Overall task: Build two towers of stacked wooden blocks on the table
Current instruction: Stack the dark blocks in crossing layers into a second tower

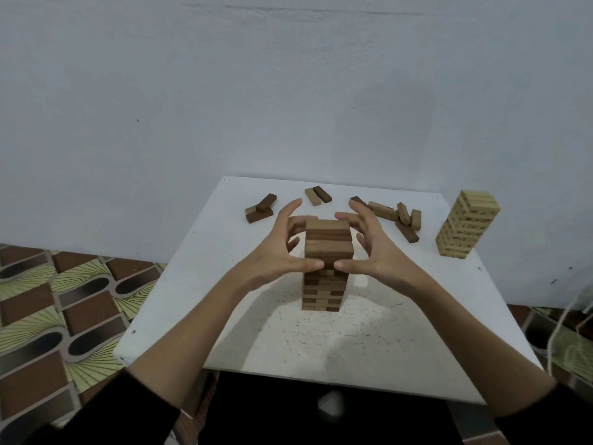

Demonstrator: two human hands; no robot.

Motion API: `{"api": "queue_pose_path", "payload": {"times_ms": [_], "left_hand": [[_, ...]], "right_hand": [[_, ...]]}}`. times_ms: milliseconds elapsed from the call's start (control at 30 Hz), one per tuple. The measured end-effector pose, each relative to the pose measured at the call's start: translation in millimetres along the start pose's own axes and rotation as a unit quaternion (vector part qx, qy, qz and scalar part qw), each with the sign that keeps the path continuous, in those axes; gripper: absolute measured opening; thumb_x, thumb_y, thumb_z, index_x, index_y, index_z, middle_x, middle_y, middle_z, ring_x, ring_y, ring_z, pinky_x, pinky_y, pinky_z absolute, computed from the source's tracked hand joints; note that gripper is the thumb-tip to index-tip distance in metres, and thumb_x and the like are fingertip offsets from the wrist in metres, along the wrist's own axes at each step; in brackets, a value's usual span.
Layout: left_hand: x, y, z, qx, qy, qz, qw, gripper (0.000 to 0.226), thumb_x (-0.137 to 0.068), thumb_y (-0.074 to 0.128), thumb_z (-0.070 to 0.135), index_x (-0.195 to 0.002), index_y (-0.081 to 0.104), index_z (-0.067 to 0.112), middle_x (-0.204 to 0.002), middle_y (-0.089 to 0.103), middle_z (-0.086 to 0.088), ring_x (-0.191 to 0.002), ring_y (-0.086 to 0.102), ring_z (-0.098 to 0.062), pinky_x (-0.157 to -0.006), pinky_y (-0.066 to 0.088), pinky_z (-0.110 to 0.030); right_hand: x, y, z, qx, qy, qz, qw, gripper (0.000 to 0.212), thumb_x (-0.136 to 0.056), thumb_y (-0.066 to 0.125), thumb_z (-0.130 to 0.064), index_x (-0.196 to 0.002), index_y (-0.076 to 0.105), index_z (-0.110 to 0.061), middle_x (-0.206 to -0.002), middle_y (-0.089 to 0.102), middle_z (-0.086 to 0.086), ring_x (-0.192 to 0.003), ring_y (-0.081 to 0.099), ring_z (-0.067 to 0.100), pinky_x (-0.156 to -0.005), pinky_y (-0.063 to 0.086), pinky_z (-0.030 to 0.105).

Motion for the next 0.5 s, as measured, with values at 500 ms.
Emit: {"api": "queue_pose_path", "payload": {"times_ms": [500], "left_hand": [[-6.4,-1.4,5.5,-0.006,-0.008,0.012,1.000,0.104,-0.063,0.078,0.016,-0.144,0.015,0.033,-0.127,0.053,0.004,-0.122,0.048,-0.004,-0.115,0.030,-0.035]], "right_hand": [[-6.1,-2.4,-2.1,-0.012,0.011,0.003,1.000,0.091,-0.070,0.079,-0.023,-0.139,0.020,-0.034,-0.128,0.048,-0.003,-0.127,0.041,0.008,-0.110,0.022,0.021]]}}
Point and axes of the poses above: each hand's wrist, its own x-axis away from the middle knuckle, its own y-axis out of the palm, z = x × y, the point moved 3 cm from there along -x, towards the middle knuckle
